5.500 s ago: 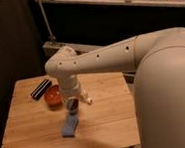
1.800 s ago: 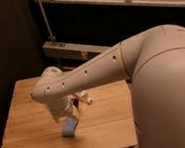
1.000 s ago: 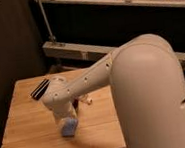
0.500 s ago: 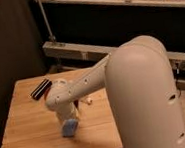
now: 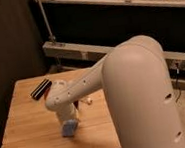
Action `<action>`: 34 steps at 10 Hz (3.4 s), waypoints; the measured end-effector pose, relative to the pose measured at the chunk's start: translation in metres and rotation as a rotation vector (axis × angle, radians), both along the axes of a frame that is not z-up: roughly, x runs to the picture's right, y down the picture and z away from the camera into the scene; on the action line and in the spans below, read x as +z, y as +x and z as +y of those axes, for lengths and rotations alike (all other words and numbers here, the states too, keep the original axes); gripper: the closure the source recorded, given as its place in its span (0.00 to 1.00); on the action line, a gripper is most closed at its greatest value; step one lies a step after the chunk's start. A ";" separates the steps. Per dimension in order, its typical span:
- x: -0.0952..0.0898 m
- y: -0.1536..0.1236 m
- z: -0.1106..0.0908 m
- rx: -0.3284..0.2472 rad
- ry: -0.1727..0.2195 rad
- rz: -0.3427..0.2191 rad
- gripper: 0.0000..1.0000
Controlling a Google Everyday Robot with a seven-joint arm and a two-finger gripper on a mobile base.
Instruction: Place the white sponge in the ceramic bowl
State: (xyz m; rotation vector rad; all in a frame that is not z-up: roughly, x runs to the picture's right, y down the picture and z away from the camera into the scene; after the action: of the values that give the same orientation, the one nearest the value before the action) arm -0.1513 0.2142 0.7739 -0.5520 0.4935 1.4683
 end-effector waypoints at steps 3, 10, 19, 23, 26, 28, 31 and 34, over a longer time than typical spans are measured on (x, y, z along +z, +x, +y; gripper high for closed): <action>0.000 0.000 0.000 0.001 -0.001 0.001 0.35; 0.013 -0.032 0.006 -0.092 0.005 -0.094 0.35; 0.029 0.005 0.004 -0.034 -0.031 0.010 0.35; 0.039 -0.002 -0.008 0.060 -0.036 0.027 0.35; 0.038 -0.004 -0.008 0.081 -0.062 0.056 0.35; 0.035 -0.001 -0.005 0.085 -0.076 0.093 0.35; 0.035 0.000 -0.005 0.089 -0.076 0.097 0.35; 0.035 0.000 -0.005 0.088 -0.076 0.098 0.35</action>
State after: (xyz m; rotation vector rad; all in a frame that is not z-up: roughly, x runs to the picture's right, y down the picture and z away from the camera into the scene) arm -0.1512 0.2095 0.8085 -0.5700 0.6100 1.5713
